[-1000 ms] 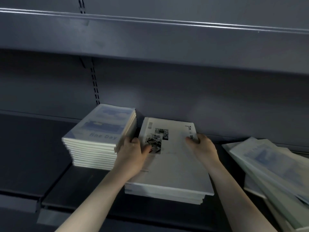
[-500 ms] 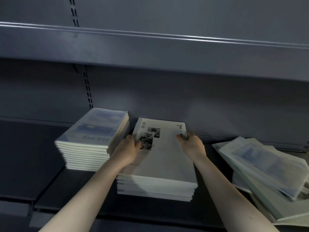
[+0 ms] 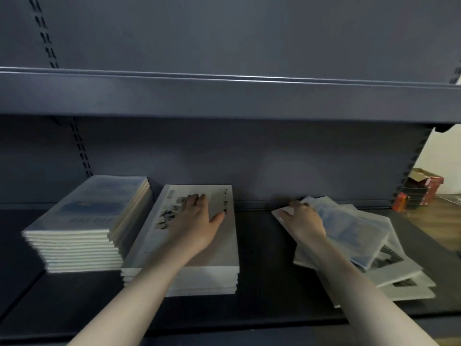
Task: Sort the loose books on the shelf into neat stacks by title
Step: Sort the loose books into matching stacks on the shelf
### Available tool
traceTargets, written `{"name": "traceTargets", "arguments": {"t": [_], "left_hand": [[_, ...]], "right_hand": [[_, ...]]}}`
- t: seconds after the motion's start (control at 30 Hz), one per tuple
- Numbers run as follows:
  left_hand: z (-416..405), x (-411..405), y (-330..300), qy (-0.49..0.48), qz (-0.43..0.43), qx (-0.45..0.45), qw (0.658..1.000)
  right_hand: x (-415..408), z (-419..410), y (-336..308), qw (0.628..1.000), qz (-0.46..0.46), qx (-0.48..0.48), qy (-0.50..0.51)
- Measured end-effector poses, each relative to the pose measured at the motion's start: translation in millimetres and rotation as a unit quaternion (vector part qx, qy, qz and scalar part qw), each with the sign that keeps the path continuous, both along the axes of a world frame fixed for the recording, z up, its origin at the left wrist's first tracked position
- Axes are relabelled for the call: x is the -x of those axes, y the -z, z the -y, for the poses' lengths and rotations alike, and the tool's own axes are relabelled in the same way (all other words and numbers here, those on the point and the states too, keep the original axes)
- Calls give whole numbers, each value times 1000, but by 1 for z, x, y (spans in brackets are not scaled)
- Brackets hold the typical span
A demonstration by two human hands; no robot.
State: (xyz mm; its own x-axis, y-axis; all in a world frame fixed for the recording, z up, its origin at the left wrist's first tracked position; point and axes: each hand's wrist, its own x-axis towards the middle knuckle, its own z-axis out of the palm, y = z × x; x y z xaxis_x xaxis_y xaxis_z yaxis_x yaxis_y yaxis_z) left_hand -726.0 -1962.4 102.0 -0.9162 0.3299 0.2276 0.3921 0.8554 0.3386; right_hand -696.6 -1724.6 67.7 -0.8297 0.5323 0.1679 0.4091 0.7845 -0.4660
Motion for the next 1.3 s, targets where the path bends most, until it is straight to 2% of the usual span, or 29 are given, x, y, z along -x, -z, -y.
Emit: {"name": "traceTargets", "arguments": {"t": [0.27,0.47,0.7,0.87,1.03,1.17,1.3], "left_hand": [[-96,-25,1,90,47,12,995],[-160,-26,25,134,124,21,983],[-203,-41,50,107,156,31,981],[-211,-47,62,91,145,-16,985],[-209,-48,66,81,168,-66,980],[-204,-49,70,56,214,-128,967],[-204,-57,68,31,194,-109,974]], "right_hand": [[-64,-85,8,995,33,-5,91],[-96,-136,7,991,50,20,123],[-97,-167,7,992,75,76,72],[-95,-169,11,994,59,82,42],[-97,-163,1,997,56,29,52],[-99,-155,-5,992,73,-66,73],[-97,-147,-7,985,94,-128,74]]}}
